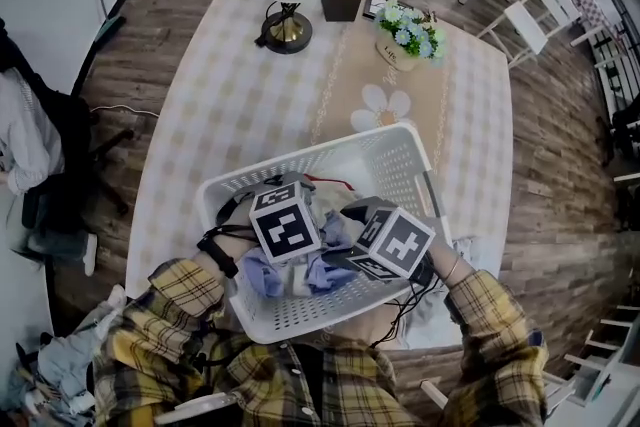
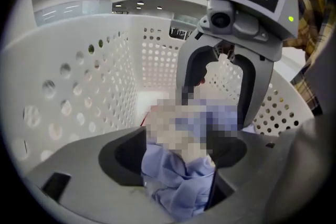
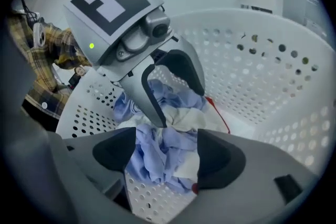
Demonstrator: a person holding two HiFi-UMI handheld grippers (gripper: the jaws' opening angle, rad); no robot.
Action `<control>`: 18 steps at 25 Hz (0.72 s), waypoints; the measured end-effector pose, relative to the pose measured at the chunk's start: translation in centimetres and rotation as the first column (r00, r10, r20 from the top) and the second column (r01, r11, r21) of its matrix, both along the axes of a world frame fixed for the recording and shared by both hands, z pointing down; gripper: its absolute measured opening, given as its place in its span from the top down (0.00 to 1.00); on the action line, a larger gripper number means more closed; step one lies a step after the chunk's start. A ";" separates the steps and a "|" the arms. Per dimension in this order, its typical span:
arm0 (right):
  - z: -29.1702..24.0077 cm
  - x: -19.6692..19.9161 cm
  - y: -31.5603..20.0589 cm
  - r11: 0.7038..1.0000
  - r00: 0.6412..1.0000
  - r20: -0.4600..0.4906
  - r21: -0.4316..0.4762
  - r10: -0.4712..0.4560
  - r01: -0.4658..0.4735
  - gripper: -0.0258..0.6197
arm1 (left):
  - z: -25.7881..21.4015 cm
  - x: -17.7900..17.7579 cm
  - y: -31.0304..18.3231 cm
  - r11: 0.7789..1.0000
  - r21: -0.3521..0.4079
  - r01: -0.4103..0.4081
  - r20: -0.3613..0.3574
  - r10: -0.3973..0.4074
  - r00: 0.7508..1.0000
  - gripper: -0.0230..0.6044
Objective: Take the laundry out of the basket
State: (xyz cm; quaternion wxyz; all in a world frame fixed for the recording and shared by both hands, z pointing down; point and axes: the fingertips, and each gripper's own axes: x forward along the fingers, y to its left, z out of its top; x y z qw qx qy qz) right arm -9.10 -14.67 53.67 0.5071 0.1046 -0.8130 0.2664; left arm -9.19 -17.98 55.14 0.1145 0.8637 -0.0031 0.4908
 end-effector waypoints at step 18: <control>7.5 0.3 3.7 0.969 0.970 -0.127 -0.163 -0.206 0.184 0.36 | 6.9 -3.5 2.9 0.982 -0.188 0.032 0.309 0.029 0.950 0.36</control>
